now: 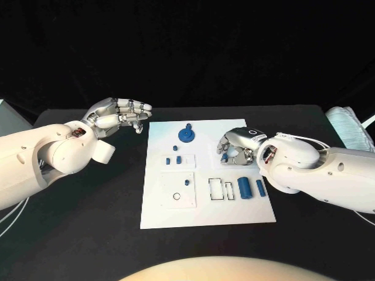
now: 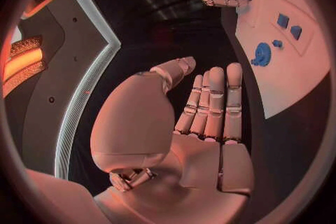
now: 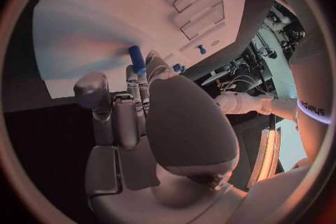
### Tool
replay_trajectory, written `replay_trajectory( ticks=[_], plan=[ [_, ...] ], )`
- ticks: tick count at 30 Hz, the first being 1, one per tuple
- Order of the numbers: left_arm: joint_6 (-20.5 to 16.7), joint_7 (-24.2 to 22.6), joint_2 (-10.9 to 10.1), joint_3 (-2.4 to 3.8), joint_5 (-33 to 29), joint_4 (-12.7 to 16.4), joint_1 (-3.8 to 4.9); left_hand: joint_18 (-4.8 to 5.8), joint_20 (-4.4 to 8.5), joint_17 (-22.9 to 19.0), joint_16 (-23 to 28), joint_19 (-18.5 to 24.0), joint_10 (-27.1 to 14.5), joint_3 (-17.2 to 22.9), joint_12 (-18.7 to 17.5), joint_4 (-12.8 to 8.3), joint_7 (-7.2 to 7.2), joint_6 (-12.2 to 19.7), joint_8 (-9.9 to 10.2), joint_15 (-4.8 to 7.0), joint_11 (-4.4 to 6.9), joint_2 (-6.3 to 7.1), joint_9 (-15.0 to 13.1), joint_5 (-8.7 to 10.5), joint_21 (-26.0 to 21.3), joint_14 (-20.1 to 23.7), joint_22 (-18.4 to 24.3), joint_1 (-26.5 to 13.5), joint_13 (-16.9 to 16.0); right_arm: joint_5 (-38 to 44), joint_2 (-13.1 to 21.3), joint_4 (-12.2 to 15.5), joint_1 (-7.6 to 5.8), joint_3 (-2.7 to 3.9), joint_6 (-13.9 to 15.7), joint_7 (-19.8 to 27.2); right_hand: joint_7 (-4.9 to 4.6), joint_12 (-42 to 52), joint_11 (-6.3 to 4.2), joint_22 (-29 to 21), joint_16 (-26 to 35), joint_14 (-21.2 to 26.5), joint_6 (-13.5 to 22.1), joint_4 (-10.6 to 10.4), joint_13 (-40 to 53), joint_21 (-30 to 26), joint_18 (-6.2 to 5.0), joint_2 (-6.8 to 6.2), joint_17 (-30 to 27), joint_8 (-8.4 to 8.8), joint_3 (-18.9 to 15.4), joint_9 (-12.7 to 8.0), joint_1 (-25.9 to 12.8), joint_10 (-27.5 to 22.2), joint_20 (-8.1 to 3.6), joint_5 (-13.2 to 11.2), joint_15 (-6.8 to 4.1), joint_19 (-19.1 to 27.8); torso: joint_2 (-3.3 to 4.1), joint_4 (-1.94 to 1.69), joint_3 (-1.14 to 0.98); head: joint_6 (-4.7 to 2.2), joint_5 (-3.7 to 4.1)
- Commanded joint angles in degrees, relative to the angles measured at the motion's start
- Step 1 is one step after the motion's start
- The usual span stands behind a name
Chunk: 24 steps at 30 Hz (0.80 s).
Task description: Assemble the parts on the task board
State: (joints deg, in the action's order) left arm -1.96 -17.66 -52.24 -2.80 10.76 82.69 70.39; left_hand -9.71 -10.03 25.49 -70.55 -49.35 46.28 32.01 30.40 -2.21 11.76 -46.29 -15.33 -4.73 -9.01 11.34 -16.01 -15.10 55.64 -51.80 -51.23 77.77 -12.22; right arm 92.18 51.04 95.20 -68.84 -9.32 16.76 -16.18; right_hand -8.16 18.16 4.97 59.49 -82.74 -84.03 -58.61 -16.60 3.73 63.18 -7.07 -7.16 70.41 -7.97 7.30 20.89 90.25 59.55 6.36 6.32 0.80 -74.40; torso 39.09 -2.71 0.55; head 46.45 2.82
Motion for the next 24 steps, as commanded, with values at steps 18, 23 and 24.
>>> replay_trajectory(
  ticks=[18,23,24],
  plan=[
    [0.56,-0.01,-0.23,0.04,-0.37,0.12,0.03,-0.83,-0.38,-0.06,0.27,-0.06,-0.41,-0.08,0.33,0.29,0.73,0.52,-0.25,-0.25,-0.07,-0.01,0.04,-0.03,-0.09,-0.02,0.07,-0.57,0.07,3.03,-0.33,0.04,0.44,-0.04,-0.8,-1.43,-0.09,-6.96,-0.15,2.48,-0.7,-2.19,-3.35,1.79,0.1,0.8,0.55,-6.51,0.68,0.67,19.63,-0.58,-2.29,5.7,-0.28,-1.81,-0.53,-0.15,-0.05,0.04,-0.01,0.32,-0.18],
    [0.54,0.07,-0.25,0.04,-0.37,0.12,0.03,-0.83,-0.39,-0.07,0.27,-0.06,-0.47,-0.11,0.39,0.4,0.75,0.56,-0.31,-0.27,-0.09,-0.06,0.03,-0.02,-0.11,-0.02,0.08,-0.68,0.07,3.07,-0.24,0.13,0.45,-0.04,-0.52,-1.43,-0.34,-7.99,0.22,2.32,-0.62,-2.12,-2.88,1.8,0.06,0.4,0.5,-7.69,0.46,0.96,20.26,-0.6,-4.3,4.78,-0.03,-1.93,-0.23,0.04,-0.06,0.03,0.0,0.34,-0.15],
    [0.54,0.08,-0.25,0.04,-0.37,0.12,0.03,-0.83,-0.39,-0.07,0.27,-0.06,-0.47,-0.11,0.39,0.4,0.75,0.56,-0.31,-0.27,-0.09,-0.06,0.03,-0.02,-0.11,-0.02,0.08,-0.68,0.07,3.07,-0.22,0.14,0.45,-0.04,-0.45,-1.43,-0.36,-8.06,0.24,2.35,-0.62,-2.12,-2.83,1.81,0.07,0.4,0.5,-7.78,0.46,0.98,20.3,-0.6,-4.46,4.73,-0.01,-1.95,-0.2,0.03,-0.06,0.02,0.0,0.33,-0.14]
  ],
)
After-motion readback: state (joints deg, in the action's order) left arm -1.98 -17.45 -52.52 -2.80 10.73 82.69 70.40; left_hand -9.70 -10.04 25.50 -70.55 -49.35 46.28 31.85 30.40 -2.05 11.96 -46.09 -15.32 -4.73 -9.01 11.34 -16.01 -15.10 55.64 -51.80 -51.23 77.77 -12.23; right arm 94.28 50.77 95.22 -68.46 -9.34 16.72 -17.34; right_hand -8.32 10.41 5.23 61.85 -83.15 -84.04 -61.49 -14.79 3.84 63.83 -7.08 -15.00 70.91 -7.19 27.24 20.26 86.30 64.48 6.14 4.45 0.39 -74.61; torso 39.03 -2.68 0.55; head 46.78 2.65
